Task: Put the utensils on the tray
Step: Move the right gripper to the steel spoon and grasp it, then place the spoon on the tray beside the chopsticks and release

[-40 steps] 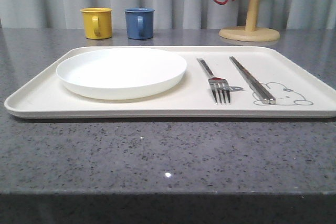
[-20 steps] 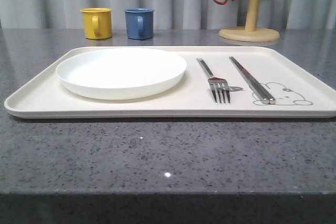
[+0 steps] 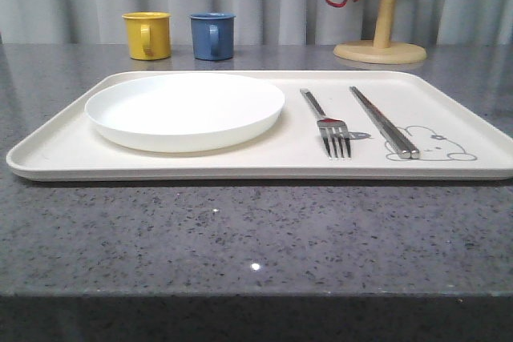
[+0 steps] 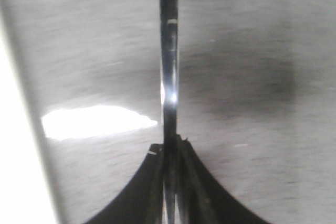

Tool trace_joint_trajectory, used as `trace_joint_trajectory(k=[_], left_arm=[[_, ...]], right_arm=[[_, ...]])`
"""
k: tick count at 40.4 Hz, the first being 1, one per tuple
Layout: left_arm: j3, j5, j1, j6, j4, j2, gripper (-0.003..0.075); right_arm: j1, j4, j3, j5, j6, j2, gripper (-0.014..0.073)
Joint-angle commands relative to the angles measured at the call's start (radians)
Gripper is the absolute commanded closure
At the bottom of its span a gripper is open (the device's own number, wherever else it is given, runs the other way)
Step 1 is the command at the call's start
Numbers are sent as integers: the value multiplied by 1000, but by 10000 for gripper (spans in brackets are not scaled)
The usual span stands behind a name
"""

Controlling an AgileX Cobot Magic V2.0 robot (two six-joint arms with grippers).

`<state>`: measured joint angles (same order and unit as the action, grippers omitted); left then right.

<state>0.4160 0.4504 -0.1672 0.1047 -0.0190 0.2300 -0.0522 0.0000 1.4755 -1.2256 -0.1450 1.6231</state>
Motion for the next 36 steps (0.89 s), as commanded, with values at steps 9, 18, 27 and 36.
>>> trace_joint_trajectory(k=[9, 18, 27, 36], left_arm=[[24, -79, 2, -6, -3, 8, 738], [24, -79, 2, -6, -3, 5, 738], [24, -79, 2, -6, -3, 2, 738], [24, -79, 2, -6, -3, 1, 738]], right_arm=[[229, 0, 30, -7, -114, -45, 619], [292, 0, 31, 30, -165, -3, 619], [292, 17, 31, 56, -166, 58, 619], [292, 27, 31, 98, -170, 114, 619]])
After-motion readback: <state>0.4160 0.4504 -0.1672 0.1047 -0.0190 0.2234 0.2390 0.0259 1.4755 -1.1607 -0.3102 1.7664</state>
